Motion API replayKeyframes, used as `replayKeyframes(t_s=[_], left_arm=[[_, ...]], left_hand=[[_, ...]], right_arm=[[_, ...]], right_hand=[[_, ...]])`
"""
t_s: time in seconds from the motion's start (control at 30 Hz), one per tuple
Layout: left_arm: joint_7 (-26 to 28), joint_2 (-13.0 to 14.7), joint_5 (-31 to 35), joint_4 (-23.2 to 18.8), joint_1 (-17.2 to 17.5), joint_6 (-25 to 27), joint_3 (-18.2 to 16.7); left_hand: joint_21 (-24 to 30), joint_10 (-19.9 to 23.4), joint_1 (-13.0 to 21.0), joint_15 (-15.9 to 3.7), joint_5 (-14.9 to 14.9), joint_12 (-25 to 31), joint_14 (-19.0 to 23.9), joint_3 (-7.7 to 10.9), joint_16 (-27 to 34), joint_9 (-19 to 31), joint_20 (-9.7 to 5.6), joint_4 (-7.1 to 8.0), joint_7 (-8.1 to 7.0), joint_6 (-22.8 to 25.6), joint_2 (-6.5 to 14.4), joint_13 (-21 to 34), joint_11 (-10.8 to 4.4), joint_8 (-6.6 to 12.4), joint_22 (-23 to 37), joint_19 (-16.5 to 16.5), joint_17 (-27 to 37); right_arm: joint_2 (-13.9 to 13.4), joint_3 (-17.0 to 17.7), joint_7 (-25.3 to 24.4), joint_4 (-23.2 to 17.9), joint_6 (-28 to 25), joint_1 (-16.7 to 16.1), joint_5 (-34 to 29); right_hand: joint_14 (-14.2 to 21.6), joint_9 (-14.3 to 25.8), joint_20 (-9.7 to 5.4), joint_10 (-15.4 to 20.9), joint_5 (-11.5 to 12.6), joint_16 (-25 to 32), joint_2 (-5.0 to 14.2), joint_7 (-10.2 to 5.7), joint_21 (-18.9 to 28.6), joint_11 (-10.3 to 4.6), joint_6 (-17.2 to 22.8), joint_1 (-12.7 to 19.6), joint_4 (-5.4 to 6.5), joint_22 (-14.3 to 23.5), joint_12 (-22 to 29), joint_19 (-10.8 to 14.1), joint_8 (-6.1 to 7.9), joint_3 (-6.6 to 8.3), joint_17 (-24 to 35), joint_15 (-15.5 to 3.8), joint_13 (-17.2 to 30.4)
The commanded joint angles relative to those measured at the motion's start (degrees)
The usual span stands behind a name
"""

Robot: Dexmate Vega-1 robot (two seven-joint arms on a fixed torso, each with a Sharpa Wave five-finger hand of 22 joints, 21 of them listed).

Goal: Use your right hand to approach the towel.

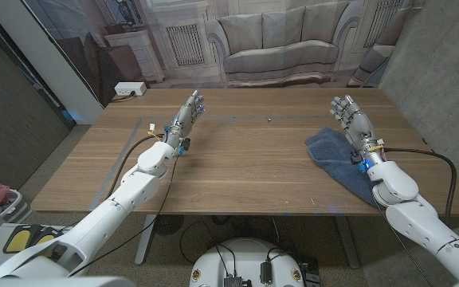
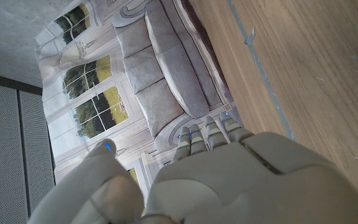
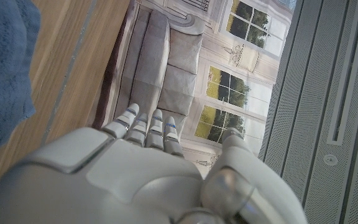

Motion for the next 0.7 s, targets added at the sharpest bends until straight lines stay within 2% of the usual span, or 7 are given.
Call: replayKeyframes(t_s=[0.03, 0.47, 0.7], left_arm=[[-0.39, 0.1, 0.17, 0.48, 0.23, -1.13, -0.1], [0.26, 0.52, 0.7, -0.52, 0.38, -1.14, -0.36], [0.07, 0.43, 0.89, -0.11, -0.29, -0.97, -0.22]], left_hand=[[0.27, 0.65, 0.51, -0.05, 0.15, 0.23, 0.54, -0.14, 0.25, 0.17, -2.45, -0.26, 0.18, 0.59, -0.04, 0.18, -0.02, 0.27, 0.14, 0.33, 0.24], [0.22, 1.08, 0.58, -0.01, 0.11, 0.31, 0.73, -0.25, 0.26, 0.18, -2.31, -0.27, 0.09, 0.89, 0.04, 0.18, -0.03, 0.29, 0.14, 0.31, 0.24], [0.22, 1.15, 0.63, -0.18, 0.08, 0.28, 0.89, -0.32, 0.27, 0.18, -2.3, -0.28, 0.19, 1.17, 0.08, 0.18, -0.31, 0.34, 0.15, 0.36, 0.25]], right_arm=[[-2.29, 2.03, -1.02, -2.81, -0.15, -3.24, -1.17], [-1.94, 3.25, -3.03, -2.92, 0.62, -4.59, -3.0], [-1.98, 3.98, -3.98, -2.68, 1.13, -5.29, -4.36]], right_hand=[[0.64, 0.12, 0.06, 0.69, 0.17, 0.07, 0.19, -0.18, -0.22, -0.17, 0.42, 0.26, -0.45, 0.22, 0.31, 0.5, 0.22, 0.21, 0.12, -0.04, 0.12], [1.26, 0.13, -0.15, 1.22, 0.17, 0.15, 0.26, -0.66, -0.22, -0.32, 0.75, 0.32, -0.63, 0.22, 0.43, 0.88, 0.22, 0.21, 0.11, -0.36, 0.13], [1.93, 0.14, -0.84, 2.08, 0.18, 0.24, 0.25, -1.17, -0.09, -1.08, 1.52, 0.47, -0.88, 0.21, 0.68, 1.62, 0.4, 0.2, 0.07, -1.13, 0.13]])
